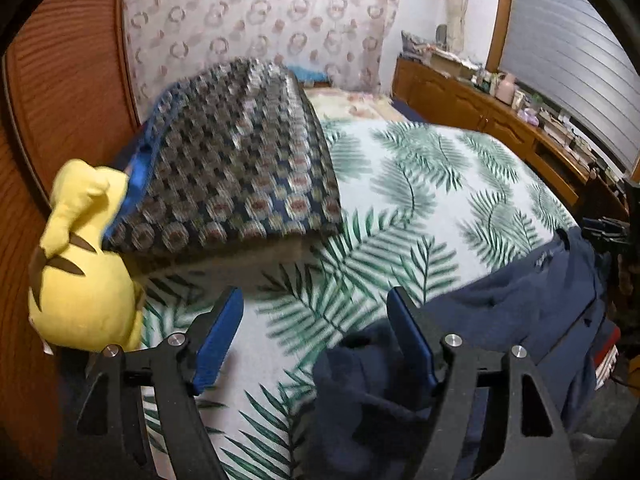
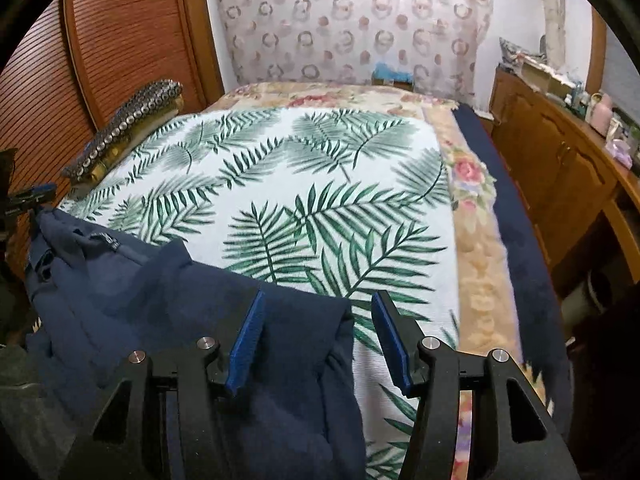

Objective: Fold small clothes
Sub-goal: 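Lift the navy T-shirt with both grippers and fold it over onto itself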

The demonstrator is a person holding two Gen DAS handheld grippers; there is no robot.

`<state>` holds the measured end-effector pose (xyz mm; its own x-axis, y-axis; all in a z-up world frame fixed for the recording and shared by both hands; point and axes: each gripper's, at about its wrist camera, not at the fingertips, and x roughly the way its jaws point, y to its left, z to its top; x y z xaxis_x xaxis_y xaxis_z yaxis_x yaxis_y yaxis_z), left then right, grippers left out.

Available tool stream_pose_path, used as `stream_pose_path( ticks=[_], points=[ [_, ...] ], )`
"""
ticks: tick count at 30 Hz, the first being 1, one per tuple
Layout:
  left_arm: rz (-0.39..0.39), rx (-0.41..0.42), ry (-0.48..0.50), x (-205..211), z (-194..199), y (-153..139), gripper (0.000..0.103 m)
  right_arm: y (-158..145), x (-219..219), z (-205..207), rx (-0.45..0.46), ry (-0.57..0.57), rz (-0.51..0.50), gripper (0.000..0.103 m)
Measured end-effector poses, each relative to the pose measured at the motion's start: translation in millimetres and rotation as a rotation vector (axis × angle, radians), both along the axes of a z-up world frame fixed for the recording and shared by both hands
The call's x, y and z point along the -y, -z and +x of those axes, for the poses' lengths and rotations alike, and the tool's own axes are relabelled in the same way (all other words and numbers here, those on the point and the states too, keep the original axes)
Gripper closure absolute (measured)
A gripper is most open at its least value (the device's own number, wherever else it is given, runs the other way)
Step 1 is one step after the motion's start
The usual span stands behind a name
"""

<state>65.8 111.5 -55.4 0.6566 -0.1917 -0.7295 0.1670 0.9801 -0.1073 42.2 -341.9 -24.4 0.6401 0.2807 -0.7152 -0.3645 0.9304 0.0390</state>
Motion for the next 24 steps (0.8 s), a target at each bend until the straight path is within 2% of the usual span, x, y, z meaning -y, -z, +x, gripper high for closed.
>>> stream_pose_path(
  ticks=[4, 9, 17, 20, 24],
  points=[
    [0.002, -0.039, 0.04, 9, -8, 11, 0.029, 7, -3, 7, -0.034, -0.005, -0.024, 0.046],
    [-0.001, -0.074, 0.058, 14, -15, 21, 0.029, 12, 1, 12, -0.046, 0.0, -0.018, 0.04],
    [-0.01, -0.069, 0.053, 14, -14, 23, 0.029, 18, 3, 19, -0.051, 0.004, -0.021, 0.033],
    [-0.022, -0.064, 0.07, 18, -13, 23, 0.04, 18, 4, 18, -0.049, 0.001, -0.02, 0.033],
    [-0.039, -0.055, 0.095, 25, -15, 23, 0.064, 20, -1, 16, -0.052, -0.048, -0.005, 0.033]
  ],
)
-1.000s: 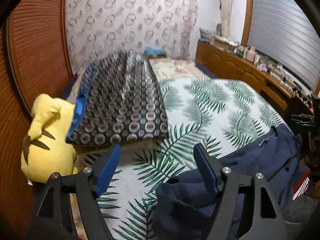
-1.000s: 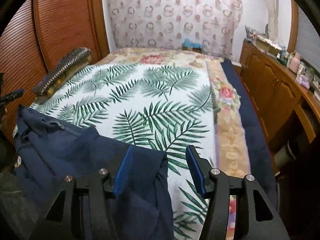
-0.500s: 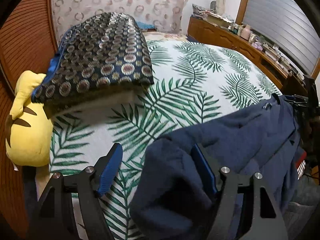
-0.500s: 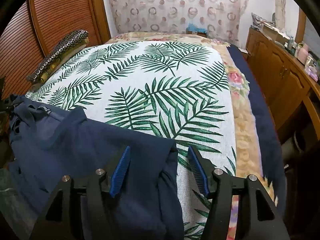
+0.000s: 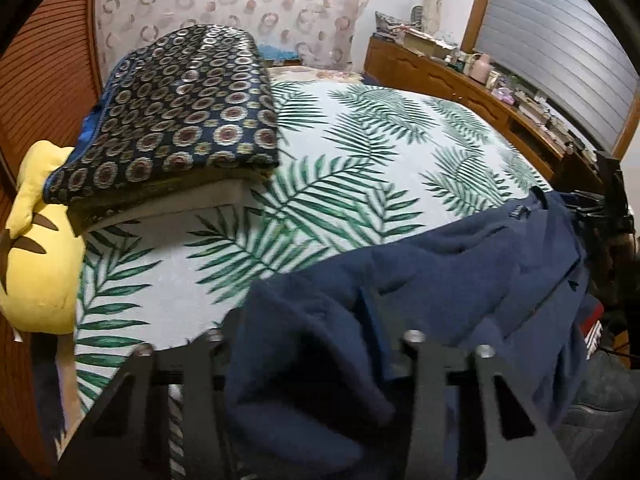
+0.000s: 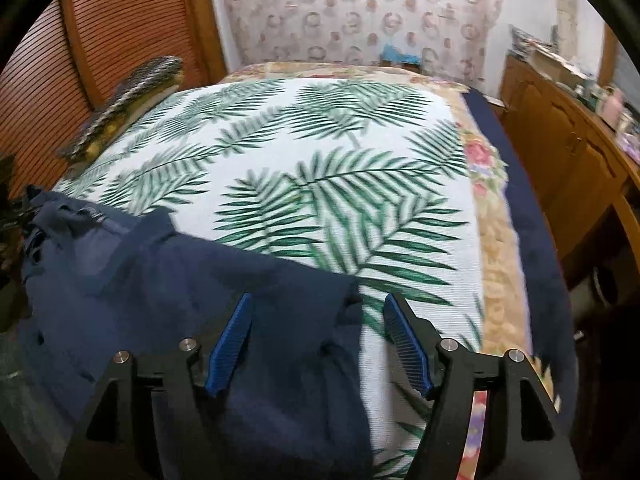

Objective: Fold small clothes
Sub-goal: 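Lift the navy T-shirt with both grippers and fold it over onto itself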

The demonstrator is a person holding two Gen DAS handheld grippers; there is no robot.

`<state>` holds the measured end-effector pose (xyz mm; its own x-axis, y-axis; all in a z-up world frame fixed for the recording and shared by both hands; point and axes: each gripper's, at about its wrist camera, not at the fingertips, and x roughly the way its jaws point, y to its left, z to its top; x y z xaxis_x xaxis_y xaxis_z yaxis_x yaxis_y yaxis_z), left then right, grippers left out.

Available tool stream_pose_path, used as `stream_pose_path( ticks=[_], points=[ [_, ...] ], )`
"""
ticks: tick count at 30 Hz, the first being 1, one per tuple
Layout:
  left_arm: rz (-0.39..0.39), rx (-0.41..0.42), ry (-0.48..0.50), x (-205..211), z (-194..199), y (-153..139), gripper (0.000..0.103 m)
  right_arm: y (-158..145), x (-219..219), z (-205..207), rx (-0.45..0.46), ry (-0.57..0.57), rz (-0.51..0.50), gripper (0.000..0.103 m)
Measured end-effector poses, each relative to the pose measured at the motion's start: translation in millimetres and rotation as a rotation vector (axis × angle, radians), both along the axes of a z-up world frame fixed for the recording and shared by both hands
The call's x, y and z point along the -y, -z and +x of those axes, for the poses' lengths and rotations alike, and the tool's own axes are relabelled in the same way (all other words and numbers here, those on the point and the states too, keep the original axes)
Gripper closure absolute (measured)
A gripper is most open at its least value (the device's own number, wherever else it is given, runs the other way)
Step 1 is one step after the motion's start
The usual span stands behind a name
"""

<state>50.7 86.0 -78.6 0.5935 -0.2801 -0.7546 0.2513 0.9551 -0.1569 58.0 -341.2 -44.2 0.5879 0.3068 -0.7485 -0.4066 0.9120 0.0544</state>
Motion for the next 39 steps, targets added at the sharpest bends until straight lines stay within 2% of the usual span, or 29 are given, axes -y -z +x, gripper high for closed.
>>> stream_pose_path(
  ticks=[1, 2, 4, 6, 8, 11, 17, 26, 33, 39],
  points=[
    [0.003, 0.002, 0.002, 2, -1, 0, 0.068, 0, -2, -1, 0.001, -0.017, 0.001, 0.033],
    [0.001, 0.004, 0.005, 3, -2, 0, 0.075, 1, -4, -2, 0.002, -0.026, -0.006, 0.033],
    [-0.013, 0.008, 0.001, 4, -4, -1, 0.084, 1, -6, -4, 0.008, -0.044, -0.011, 0.044],
    [-0.03, 0.033, -0.004, 5, -10, -4, 0.088, 0, -6, -6, 0.003, -0.063, 0.009, 0.073],
    [-0.017, 0.061, 0.007, 9, -18, -12, 0.089, -1, -5, -10, 0.005, -0.066, 0.015, 0.088],
    [-0.021, 0.133, 0.021, 11, -34, -40, 0.089, -20, -1, -32, 0.091, -0.076, 0.033, 0.09],
    [-0.035, 0.336, 0.028, 20, -77, -115, 0.09, -87, 7, -83, 0.257, -0.085, 0.077, 0.091],
    [-0.085, 0.565, -0.023, 6, -120, -201, 0.09, -181, 20, -147, 0.446, -0.073, 0.138, 0.092],
    [-0.084, 0.687, -0.028, 0, -113, -261, 0.09, -250, 29, -183, 0.592, -0.072, 0.148, 0.092],
    [-0.086, 0.726, -0.022, 1, -90, -288, 0.09, -289, 32, -184, 0.652, -0.054, 0.138, 0.092]
  ],
)
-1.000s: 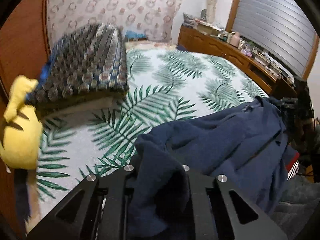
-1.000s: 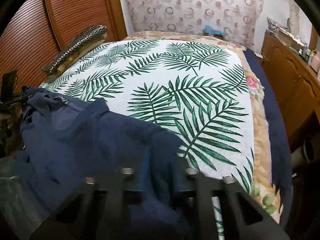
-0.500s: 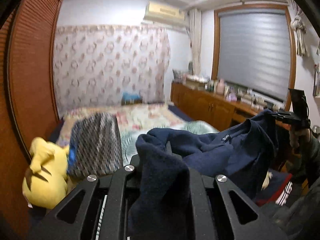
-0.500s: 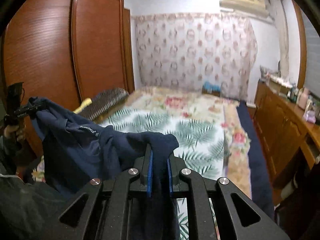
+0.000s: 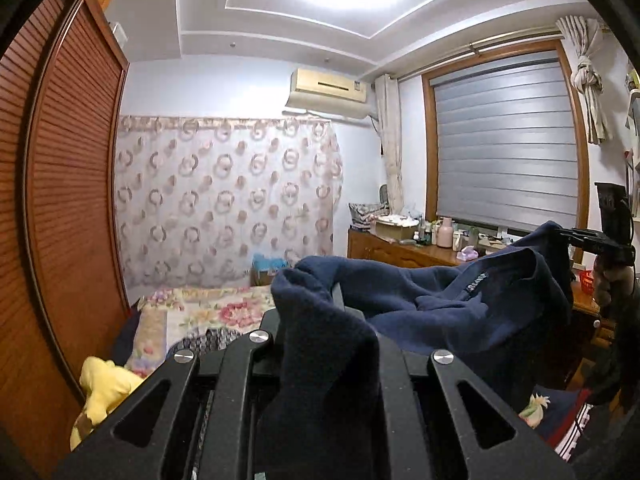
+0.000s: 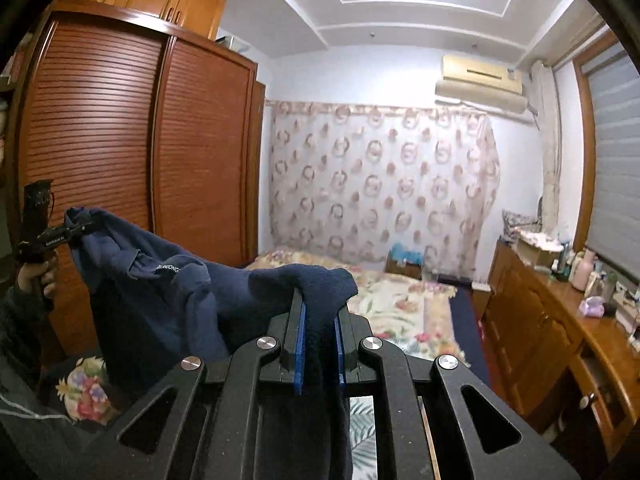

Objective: Fold small clothes
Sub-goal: 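Lift the navy T-shirt with both grippers and fold it over onto itself, then lower the folded half onto the shirt and open both grippers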

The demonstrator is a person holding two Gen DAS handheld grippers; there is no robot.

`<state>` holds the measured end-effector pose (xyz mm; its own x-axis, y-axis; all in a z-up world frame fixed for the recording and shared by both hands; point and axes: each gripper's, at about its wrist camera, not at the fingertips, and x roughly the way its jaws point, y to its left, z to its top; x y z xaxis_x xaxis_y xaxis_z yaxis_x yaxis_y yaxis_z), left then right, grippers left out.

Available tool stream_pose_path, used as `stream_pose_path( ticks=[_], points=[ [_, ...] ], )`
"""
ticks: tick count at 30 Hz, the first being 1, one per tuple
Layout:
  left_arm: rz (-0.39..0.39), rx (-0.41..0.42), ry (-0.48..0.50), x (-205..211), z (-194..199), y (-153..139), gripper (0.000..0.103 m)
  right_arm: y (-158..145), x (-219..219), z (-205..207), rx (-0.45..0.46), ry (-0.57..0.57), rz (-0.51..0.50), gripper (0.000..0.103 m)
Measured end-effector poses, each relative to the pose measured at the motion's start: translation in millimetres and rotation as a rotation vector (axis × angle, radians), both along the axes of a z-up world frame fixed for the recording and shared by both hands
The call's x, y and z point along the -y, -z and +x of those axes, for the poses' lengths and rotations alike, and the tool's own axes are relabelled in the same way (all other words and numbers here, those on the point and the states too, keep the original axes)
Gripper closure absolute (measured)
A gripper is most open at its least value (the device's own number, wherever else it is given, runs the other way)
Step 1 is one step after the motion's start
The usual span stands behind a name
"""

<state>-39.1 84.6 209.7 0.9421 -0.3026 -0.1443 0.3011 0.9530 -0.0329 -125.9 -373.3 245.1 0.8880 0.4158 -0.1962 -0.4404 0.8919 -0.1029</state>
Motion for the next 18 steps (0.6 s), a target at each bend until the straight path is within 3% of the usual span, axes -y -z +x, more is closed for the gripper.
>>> stream_pose_path(
  ticks=[4, 9, 12, 18],
  points=[
    [0.048, 0.017, -0.066, 6, 33, 0, 0.09, -2, -9, 13, 0.028, 0.028, -0.014, 0.092],
    [0.046, -0.055, -0.089, 3, 119, 35, 0.09, 29, -47, 98, -0.008, 0.123, -0.108, 0.092],
    [0.047, -0.127, -0.094, 1, 169, 66, 0.09, 59, -61, 160, -0.092, 0.14, -0.118, 0.092],
    [0.096, -0.325, -0.115, 3, 251, 143, 0.09, 149, -94, 278, -0.26, 0.155, -0.158, 0.092]
  ],
)
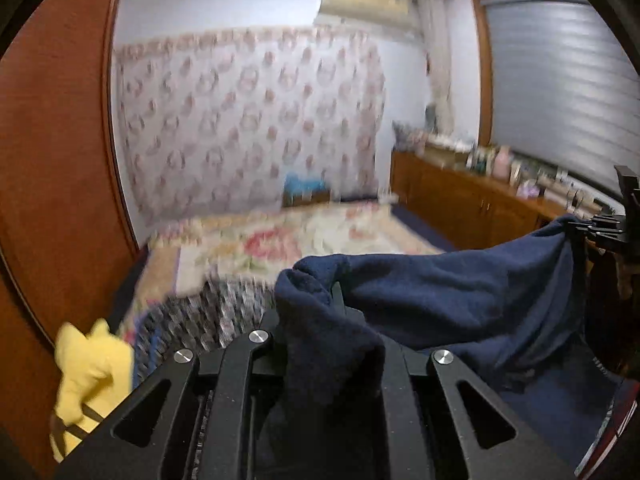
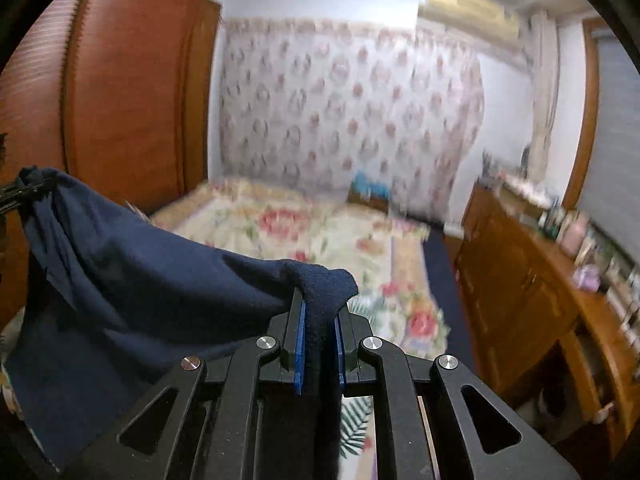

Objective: Fold small clothes
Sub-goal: 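Lower the folded half onto the shirt and open both grippers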

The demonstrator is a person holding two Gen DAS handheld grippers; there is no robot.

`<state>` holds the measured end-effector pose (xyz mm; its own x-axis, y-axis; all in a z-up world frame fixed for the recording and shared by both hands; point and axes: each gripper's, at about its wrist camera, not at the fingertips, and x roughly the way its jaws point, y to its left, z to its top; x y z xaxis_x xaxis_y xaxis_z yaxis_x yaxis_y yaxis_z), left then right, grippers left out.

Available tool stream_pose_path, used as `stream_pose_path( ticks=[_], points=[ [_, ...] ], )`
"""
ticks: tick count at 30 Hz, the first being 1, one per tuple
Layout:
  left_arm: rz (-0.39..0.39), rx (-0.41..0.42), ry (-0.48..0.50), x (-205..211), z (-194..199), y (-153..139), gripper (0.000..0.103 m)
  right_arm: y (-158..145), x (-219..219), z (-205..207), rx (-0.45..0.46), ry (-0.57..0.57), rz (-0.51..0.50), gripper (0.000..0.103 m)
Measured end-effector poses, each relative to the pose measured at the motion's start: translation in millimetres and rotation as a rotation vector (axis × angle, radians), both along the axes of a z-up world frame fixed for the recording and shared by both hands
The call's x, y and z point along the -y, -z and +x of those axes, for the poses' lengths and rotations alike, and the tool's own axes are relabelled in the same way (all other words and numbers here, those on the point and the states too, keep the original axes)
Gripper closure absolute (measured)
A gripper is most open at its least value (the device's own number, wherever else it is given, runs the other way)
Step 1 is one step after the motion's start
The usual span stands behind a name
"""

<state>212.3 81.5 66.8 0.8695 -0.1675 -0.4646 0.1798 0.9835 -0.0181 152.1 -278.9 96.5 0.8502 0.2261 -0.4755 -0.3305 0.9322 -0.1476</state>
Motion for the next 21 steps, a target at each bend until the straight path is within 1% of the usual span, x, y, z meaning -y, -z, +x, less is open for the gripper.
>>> stream_pose_path(
  ticks=[3, 6, 10, 11, 12, 13, 15, 16, 17, 19, 20, 21],
  points=[
    [0.006, -0.062, -0.005, 2, 16, 24, 0.09, 34, -10, 45, -0.085, 0.02, 0.017, 0.092],
    [0.01, -0.09, -0.001, 4, 25, 34, 0.089, 53, -19, 77, -0.138, 0.033, 0.022, 0.092],
    [0.021, -0.125, 0.003, 8, 34, 40, 0.086, 58, -18, 109, -0.17, 0.031, 0.029, 0.092],
    [0.027, -0.14, -0.001, 10, 38, 40, 0.082, 55, -20, 112, -0.173, 0.031, 0.032, 0.092],
    [0.028, -0.151, -0.001, 10, 41, 41, 0.078, 46, -13, 110, -0.177, 0.031, 0.034, 0.092],
    [0.026, -0.162, -0.001, 10, 41, 41, 0.076, 43, -10, 116, -0.185, 0.032, 0.029, 0.091],
    [0.009, -0.17, 0.006, 6, 37, 41, 0.065, 40, -1, 114, -0.206, 0.03, 0.02, 0.086],
    [-0.001, -0.172, 0.008, 4, 33, 40, 0.062, 41, 6, 112, -0.217, 0.026, 0.017, 0.082],
    [-0.009, -0.174, 0.008, 2, 30, 41, 0.061, 45, 11, 109, -0.222, 0.028, 0.009, 0.079],
    [-0.026, -0.18, 0.001, -4, 21, 43, 0.061, 46, 14, 109, -0.244, 0.036, 0.016, 0.068],
    [-0.031, -0.187, -0.002, -5, 17, 44, 0.061, 47, 16, 110, -0.262, 0.036, 0.029, 0.06],
    [-0.033, -0.192, -0.006, -6, 16, 45, 0.061, 48, 17, 109, -0.268, 0.042, 0.031, 0.058]
  ],
)
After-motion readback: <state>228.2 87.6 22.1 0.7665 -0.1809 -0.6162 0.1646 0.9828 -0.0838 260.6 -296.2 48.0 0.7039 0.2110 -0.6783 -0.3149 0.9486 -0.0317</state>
